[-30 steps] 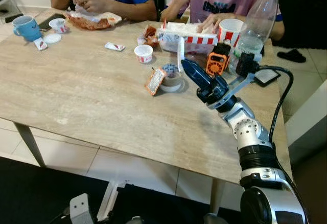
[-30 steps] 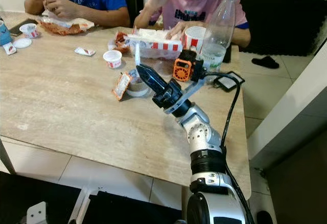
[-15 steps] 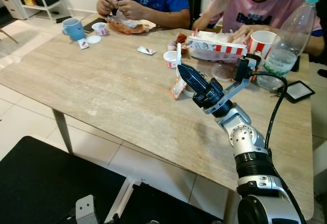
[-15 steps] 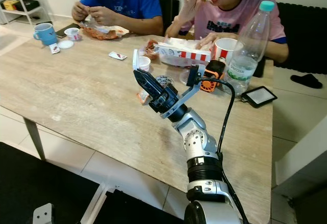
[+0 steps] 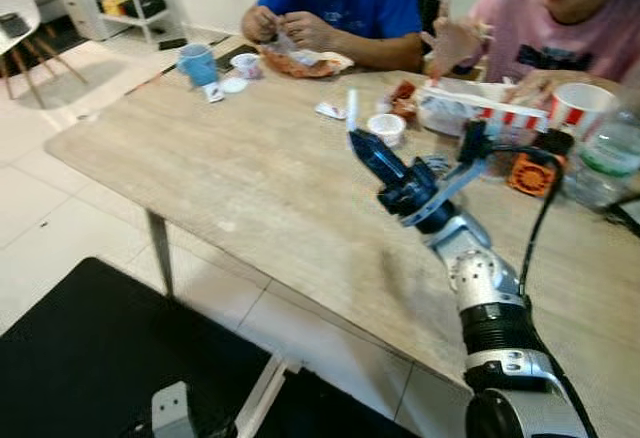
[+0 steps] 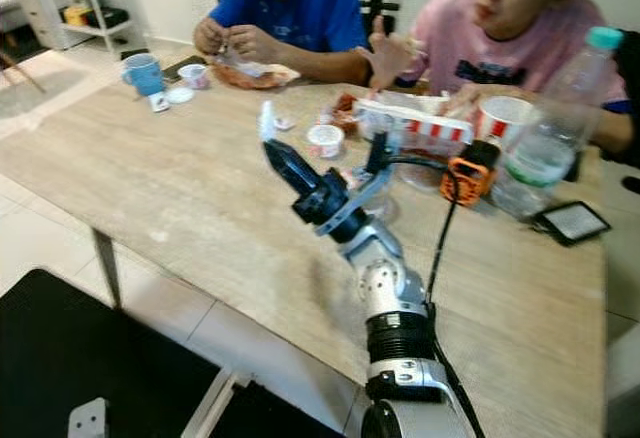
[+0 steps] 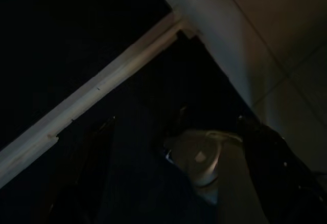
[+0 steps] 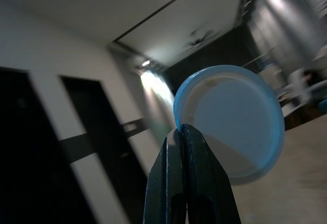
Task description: Restocking fridge
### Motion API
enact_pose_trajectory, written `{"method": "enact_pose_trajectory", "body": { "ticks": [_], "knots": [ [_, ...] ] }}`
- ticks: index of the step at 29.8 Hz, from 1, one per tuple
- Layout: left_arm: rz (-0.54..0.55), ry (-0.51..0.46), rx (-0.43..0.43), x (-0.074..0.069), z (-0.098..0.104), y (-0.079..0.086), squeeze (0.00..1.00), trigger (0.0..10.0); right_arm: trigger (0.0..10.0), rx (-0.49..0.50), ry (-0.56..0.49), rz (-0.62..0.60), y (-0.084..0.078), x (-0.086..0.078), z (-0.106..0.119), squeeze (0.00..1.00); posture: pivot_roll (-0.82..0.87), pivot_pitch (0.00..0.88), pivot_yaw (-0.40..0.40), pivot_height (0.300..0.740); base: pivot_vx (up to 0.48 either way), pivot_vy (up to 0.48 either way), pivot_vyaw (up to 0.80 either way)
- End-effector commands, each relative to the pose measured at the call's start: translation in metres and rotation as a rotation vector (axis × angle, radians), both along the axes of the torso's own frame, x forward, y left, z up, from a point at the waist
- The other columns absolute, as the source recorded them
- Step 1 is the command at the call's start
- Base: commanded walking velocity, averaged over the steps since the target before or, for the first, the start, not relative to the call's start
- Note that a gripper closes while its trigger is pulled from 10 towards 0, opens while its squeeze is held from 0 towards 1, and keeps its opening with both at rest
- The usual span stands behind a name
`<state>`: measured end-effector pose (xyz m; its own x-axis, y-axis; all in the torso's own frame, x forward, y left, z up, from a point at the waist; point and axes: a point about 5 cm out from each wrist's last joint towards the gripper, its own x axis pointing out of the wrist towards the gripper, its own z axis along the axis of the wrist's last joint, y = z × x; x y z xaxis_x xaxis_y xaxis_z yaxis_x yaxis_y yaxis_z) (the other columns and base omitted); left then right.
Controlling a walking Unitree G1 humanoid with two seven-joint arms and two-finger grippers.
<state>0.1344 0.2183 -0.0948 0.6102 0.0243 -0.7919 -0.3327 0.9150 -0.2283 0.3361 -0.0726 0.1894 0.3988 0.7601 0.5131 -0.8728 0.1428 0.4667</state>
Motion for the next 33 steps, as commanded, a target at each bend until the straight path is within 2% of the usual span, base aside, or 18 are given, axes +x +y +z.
{"method": "enact_pose_trajectory", "body": {
  "ticks": [1,20,25,33],
  "knots": [
    [0.004,0.035,0.002,-0.008,-0.003,0.001,0.00,10.0,10.0,-0.011,-0.011,-0.004,0.000,0.000,0.002,0.00,-0.02,0.039,0.010,0.740,0.000,0.000,0.80],
    [0.001,0.048,0.000,-0.009,-0.004,0.000,0.00,10.0,10.0,-0.040,0.030,-0.058,-0.003,0.004,-0.005,0.00,-0.02,0.035,0.015,0.740,0.000,0.000,0.80],
    [0.008,0.044,-0.010,-0.007,-0.003,0.000,0.00,10.0,10.0,-0.085,0.056,-0.108,-0.005,0.010,-0.008,0.00,-0.02,0.033,0.015,0.740,0.000,0.000,0.08],
    [-0.001,0.060,-0.006,-0.009,-0.004,0.001,0.00,10.0,10.0,-0.087,0.072,-0.120,-0.009,0.011,-0.010,0.00,-0.02,0.032,0.015,0.740,0.060,0.000,0.00]
  ]
}}
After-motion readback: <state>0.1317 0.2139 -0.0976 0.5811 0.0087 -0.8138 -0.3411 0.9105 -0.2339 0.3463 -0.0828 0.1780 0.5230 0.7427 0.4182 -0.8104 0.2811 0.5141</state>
